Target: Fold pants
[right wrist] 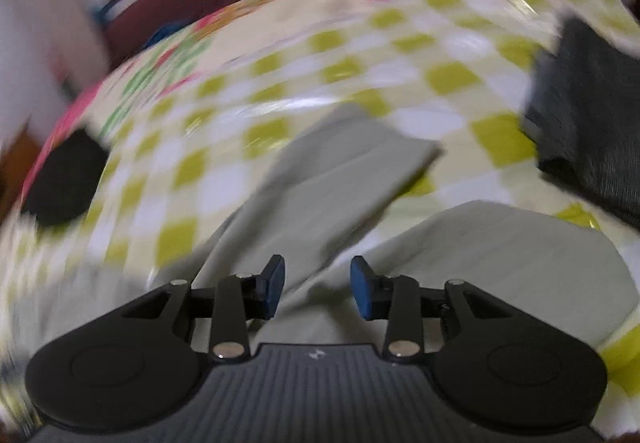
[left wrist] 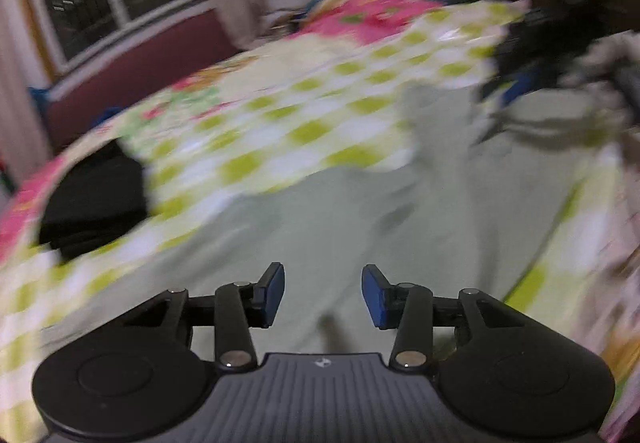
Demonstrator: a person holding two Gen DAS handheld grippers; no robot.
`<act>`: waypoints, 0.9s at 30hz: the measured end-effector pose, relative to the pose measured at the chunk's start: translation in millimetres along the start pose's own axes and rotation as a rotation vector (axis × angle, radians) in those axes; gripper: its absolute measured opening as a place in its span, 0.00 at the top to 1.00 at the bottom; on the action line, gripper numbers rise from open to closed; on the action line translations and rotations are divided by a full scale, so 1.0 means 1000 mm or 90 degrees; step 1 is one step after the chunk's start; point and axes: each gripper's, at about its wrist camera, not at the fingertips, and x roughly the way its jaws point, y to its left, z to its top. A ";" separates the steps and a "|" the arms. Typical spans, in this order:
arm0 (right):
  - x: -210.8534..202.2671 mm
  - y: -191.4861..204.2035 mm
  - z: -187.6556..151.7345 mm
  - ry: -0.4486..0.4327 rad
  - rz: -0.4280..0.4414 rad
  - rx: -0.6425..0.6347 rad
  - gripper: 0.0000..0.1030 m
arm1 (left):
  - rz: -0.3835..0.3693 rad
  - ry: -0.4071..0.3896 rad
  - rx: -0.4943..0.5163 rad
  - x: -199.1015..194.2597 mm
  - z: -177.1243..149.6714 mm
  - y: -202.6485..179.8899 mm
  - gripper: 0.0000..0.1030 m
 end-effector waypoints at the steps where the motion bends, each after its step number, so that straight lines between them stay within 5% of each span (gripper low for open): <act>1: 0.007 -0.007 0.005 -0.001 0.000 0.022 0.63 | -0.020 -0.002 0.007 0.008 0.006 -0.010 0.44; 11: 0.052 -0.046 0.021 -0.014 0.053 0.140 0.68 | -0.092 0.030 0.046 0.057 0.029 -0.057 0.44; 14: 0.050 -0.050 0.025 -0.014 0.078 0.155 0.98 | -0.087 0.042 0.052 0.060 0.031 -0.061 0.44; 21: -0.058 -0.051 0.035 -0.148 0.203 0.149 0.98 | -0.074 0.008 0.081 0.045 0.045 -0.070 0.44; 24: -0.105 -0.067 0.016 -0.178 0.188 0.147 0.98 | -0.083 -0.006 0.088 0.039 0.047 -0.078 0.44; 27: -0.117 -0.090 -0.019 -0.150 0.136 0.158 0.98 | -0.092 0.009 0.101 0.042 0.041 -0.091 0.44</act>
